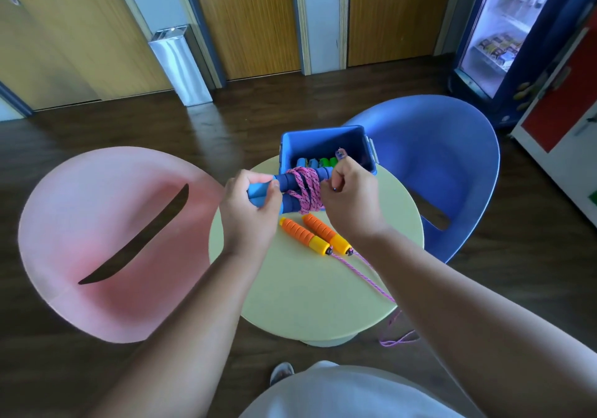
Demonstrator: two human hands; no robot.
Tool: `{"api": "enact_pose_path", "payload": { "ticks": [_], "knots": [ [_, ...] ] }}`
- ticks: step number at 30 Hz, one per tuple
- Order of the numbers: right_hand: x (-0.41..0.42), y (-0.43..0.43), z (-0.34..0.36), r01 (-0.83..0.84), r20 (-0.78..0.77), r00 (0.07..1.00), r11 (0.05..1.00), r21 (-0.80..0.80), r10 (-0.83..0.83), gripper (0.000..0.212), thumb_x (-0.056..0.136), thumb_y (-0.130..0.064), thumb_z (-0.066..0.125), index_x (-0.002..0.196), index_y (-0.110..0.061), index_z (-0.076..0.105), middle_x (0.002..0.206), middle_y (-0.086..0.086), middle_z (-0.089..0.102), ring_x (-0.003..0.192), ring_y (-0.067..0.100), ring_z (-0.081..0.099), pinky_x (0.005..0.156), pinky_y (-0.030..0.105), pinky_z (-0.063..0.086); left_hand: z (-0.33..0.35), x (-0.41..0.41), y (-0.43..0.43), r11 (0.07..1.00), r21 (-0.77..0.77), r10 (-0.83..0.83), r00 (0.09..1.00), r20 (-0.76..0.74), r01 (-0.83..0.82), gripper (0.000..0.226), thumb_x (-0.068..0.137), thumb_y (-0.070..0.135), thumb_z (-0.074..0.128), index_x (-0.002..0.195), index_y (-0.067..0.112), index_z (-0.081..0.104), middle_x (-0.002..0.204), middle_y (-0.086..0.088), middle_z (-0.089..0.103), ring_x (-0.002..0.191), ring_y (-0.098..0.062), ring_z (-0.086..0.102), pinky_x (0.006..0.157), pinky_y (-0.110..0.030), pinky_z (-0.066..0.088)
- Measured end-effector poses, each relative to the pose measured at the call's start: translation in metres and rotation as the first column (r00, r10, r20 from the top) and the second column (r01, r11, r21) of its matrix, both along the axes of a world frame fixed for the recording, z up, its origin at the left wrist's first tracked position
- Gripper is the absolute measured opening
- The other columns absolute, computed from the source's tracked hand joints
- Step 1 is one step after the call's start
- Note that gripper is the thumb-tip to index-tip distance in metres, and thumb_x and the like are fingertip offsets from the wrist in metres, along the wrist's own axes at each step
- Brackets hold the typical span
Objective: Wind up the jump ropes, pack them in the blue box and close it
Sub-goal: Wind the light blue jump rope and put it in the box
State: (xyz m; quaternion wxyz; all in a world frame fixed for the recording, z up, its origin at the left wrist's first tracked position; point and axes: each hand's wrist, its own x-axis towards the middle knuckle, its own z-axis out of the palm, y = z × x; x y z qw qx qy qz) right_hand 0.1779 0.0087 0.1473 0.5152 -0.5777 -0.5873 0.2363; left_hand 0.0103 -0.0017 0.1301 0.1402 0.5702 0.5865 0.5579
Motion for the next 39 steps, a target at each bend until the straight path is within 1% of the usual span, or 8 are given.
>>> {"api": "enact_pose_path", "payload": {
  "ticks": [3, 8, 14, 18, 23, 29, 34, 39],
  "knots": [
    [0.007, 0.001, -0.003, -0.027, 0.026, 0.999, 0.999, 0.021, 0.027, 0.049, 0.077, 0.011, 0.054, 0.063, -0.025, 0.026, 0.057, -0.01, 0.028, 0.051, 0.009, 0.039, 0.077, 0.051, 0.045, 0.0, 0.008, 0.001, 1.0, -0.01, 0.004, 1.0, -0.004, -0.004, 0.016, 0.088, 0.031, 0.067, 0.088, 0.045, 0.057, 0.099, 0.006, 0.072, 0.097, -0.016, 0.067, 0.083, -0.036, 0.055],
    [0.034, 0.012, -0.02, -0.089, -0.06, 0.995, 0.991, -0.104, 0.083, 0.02, 0.084, 0.0, 0.061, 0.091, -0.012, 0.047, 0.071, -0.003, 0.048, 0.063, 0.012, 0.042, 0.058, 0.016, 0.035, -0.004, 0.007, 0.003, 0.989, -0.132, -0.063, 0.995, 0.078, 0.073, 0.012, 0.09, 0.025, 0.068, 0.086, 0.037, 0.065, 0.088, 0.015, 0.07, 0.078, -0.011, 0.062, 0.07, -0.037, 0.049],
    [0.052, 0.017, -0.034, -0.256, -0.114, 0.966, 0.92, -0.297, 0.232, 0.031, 0.094, -0.025, 0.047, 0.126, -0.027, 0.046, 0.12, 0.005, 0.047, 0.104, 0.017, 0.053, 0.093, 0.041, 0.049, 0.005, 0.02, 0.003, 0.957, -0.238, -0.097, 0.958, 0.27, 0.164, 0.018, 0.094, 0.017, 0.067, 0.087, 0.034, 0.069, 0.067, 0.01, 0.056, 0.04, -0.018, 0.046, 0.041, -0.026, 0.037],
    [0.049, 0.011, -0.031, -0.351, -0.235, 0.928, 0.888, -0.298, 0.288, 0.042, 0.09, -0.026, 0.036, 0.129, -0.03, 0.049, 0.098, 0.007, 0.056, 0.079, 0.02, 0.057, 0.072, 0.046, 0.054, 0.003, 0.032, 0.004, 0.957, -0.256, -0.047, 0.943, 0.328, 0.137, 0.024, 0.096, 0.017, 0.068, 0.103, 0.04, 0.069, 0.079, 0.001, 0.058, 0.04, -0.021, 0.047, 0.037, -0.027, 0.037],
    [0.041, 0.008, -0.037, -0.245, -0.053, 0.969, 0.958, -0.148, 0.239, 0.04, 0.099, -0.044, 0.058, 0.129, -0.019, 0.056, 0.12, -0.003, 0.05, 0.105, 0.006, 0.054, 0.094, 0.025, 0.047, -0.011, 0.034, 0.013, 0.932, -0.339, 0.039, 0.893, 0.448, 0.13, 0.011, 0.092, 0.041, 0.07, 0.084, 0.034, 0.066, 0.083, -0.006, 0.062, 0.053, -0.023, 0.048, 0.041, -0.025, 0.037],
    [0.037, 0.027, -0.031, -0.247, -0.068, 0.968, 0.966, -0.072, 0.242, 0.034, 0.095, -0.038, 0.068, 0.124, -0.022, 0.064, 0.121, -0.006, 0.054, 0.11, 0.01, 0.06, 0.091, 0.03, 0.055, -0.022, 0.028, 0.034, 0.909, -0.324, -0.011, 0.791, 0.612, 0.263, 0.017, 0.086, 0.037, 0.076, 0.089, 0.024, 0.065, 0.079, -0.012, 0.061, 0.044, -0.021, 0.045, 0.044, -0.026, 0.036],
    [0.026, 0.044, -0.036, -0.169, 0.196, 0.954, 0.949, -0.266, 0.225, 0.034, 0.099, -0.05, 0.054, 0.128, -0.031, 0.053, 0.123, -0.003, 0.048, 0.096, 0.015, 0.059, 0.085, 0.043, 0.055, -0.028, 0.003, 0.065, 0.867, -0.367, -0.106, 0.845, 0.525, 0.337, 0.011, 0.094, 0.028, 0.074, 0.094, 0.02, 0.066, 0.081, -0.01, 0.06, 0.045, -0.019, 0.048, 0.043, -0.027, 0.039],
    [0.018, 0.055, -0.045, -0.173, 0.423, 0.866, 0.954, -0.247, 0.266, 0.047, 0.094, -0.051, 0.061, 0.133, -0.026, 0.052, 0.133, 0.002, 0.05, 0.121, 0.025, 0.05, 0.094, 0.036, 0.045, -0.038, -0.014, 0.094, 0.802, -0.447, -0.201, 0.883, 0.423, 0.397, 0.007, 0.091, 0.035, 0.076, 0.093, 0.03, 0.071, 0.089, -0.007, 0.062, 0.049, -0.025, 0.048, 0.043, -0.028, 0.04]
  ]
}}
